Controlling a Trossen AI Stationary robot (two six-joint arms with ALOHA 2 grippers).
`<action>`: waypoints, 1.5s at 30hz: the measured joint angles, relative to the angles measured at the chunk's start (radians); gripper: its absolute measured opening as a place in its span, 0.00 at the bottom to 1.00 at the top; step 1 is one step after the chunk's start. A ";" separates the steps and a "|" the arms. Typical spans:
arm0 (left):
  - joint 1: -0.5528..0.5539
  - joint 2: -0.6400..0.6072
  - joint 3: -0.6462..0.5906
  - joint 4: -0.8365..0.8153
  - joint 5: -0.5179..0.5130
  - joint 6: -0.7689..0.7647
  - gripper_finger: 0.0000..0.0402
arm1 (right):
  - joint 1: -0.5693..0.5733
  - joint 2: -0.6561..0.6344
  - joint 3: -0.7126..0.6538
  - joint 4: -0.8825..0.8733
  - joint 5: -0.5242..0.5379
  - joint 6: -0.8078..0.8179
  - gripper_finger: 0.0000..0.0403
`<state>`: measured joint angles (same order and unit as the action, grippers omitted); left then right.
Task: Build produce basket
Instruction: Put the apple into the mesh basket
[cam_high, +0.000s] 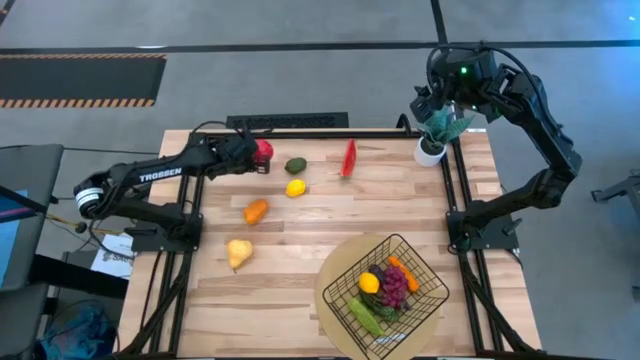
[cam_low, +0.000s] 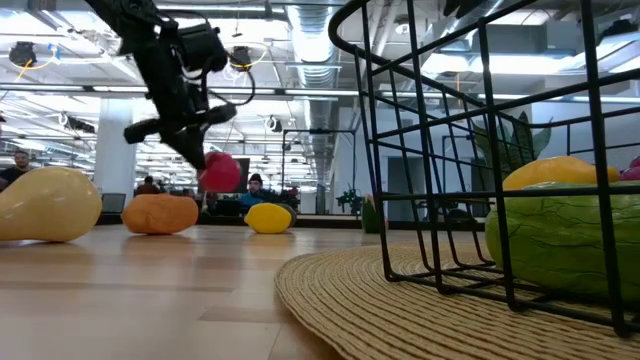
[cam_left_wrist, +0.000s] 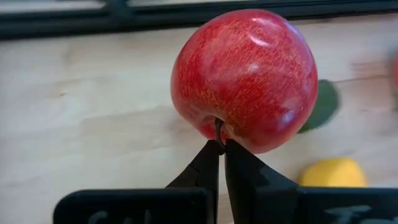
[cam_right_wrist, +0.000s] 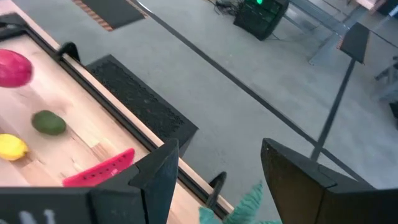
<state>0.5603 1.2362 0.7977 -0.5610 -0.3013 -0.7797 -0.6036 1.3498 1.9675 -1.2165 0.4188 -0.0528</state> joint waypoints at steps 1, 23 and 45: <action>-0.010 0.000 0.013 -0.002 0.001 0.011 0.00 | -0.008 0.003 0.000 -0.007 0.001 -0.002 0.62; -0.419 0.000 0.343 0.008 -0.009 0.174 0.00 | -0.215 0.195 0.000 -0.129 0.004 -0.009 0.62; -0.764 0.289 0.504 0.347 -0.010 0.238 0.00 | -0.293 0.275 0.000 -0.133 -0.013 -0.081 0.62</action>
<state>-0.2035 1.5255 1.3015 -0.2136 -0.3118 -0.5414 -0.8968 1.6249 1.9678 -1.3500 0.4061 -0.1334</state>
